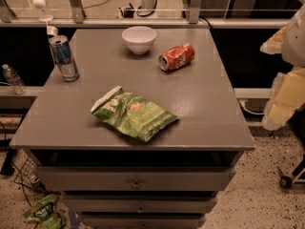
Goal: Move coke can near green jalapeno chip bag
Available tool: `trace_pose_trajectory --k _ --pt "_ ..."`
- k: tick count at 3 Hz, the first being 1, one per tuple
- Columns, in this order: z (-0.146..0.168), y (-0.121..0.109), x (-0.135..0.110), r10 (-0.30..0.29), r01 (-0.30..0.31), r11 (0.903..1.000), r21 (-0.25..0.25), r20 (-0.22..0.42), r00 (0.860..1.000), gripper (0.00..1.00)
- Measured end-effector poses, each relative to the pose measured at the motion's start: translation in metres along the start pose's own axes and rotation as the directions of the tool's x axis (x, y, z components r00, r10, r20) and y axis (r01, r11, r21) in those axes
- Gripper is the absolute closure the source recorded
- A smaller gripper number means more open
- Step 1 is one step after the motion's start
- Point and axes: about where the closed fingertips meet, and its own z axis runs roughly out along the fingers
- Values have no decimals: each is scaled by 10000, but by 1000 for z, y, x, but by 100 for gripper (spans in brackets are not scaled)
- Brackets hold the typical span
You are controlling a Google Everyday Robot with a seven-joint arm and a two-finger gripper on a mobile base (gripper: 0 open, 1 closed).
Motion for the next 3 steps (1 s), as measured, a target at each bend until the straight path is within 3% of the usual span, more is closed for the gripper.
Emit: trace_pose_trajectory --k 1,2,3 --pt "3 -5 -2 -94 94 9999 42 79 9999 0" --pt "27 -53 -18 -953 927 9950 376 758 9926 0" --pt "64 -117 -42 -2063 2000 9779 609 1267 9703 0"
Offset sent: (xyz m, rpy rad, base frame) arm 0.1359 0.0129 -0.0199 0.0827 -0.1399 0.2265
